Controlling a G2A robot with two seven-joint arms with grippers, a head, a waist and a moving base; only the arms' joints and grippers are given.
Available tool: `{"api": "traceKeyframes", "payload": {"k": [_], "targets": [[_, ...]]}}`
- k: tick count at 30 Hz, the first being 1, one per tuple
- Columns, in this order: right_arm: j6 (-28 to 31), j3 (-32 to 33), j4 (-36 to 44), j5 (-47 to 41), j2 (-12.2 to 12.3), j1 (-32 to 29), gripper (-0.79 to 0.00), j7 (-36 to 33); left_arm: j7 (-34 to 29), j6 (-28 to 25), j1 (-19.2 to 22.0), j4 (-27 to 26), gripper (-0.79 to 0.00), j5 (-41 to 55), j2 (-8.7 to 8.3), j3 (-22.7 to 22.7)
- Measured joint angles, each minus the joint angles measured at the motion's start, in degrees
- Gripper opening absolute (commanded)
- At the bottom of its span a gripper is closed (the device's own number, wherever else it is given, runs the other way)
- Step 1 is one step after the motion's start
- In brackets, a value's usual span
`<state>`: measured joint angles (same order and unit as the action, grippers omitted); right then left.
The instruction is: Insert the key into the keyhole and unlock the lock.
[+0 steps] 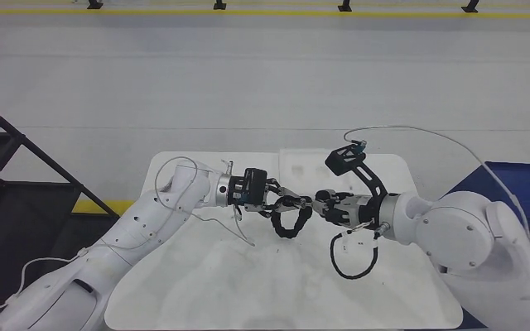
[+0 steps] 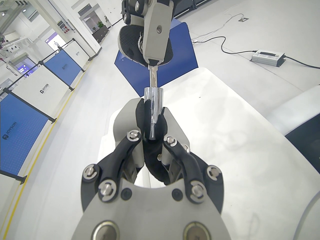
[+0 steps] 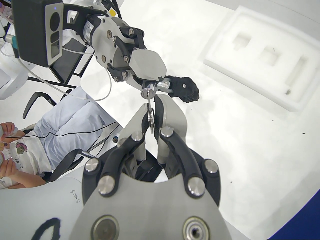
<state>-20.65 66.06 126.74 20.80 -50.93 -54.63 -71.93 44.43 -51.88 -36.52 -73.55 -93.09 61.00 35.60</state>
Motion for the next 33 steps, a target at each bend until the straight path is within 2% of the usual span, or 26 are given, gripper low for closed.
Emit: {"api": "traceKeyframes", "payload": {"k": [17,18,19,20,28,33], "targets": [[-2.32,-3.96,-1.01,3.13,-0.56,2.21,-0.785,0.15,-3.82,-1.82,-0.27,-1.29,-0.785,0.62,0.63,0.93],[-2.3,-4.06,-1.22,2.94,-0.61,2.29,-0.699,0.25,-3.93,-1.92,-0.33,-1.32,-0.785,0.58,0.65,0.99],[-2.22,-4.1,-1.43,2.69,-0.64,2.34,-0.148,0.29,-3.93,-2.06,-0.42,-1.27,-0.785,0.64,0.67,1.02],[-2.11,-4.1,-1.68,2.43,-0.66,2.4,0.0,0.3,-3.85,-2.31,-0.52,-1.13,-0.785,0.84,0.71,1.04],[1.65,-1.97,-2.83,-1.06,-0.62,2.13,0.0,1.7,-4.62,-4.66,-0.48,1.55,-0.785,3.22,1.2,1.34],[11.15,-1.03,-2.08,1.24,-0.05,1.51,0.0,1.06,-6.54,-6.18,-0.49,3.54,-0.785,6.99,1.26,2.0]]}}
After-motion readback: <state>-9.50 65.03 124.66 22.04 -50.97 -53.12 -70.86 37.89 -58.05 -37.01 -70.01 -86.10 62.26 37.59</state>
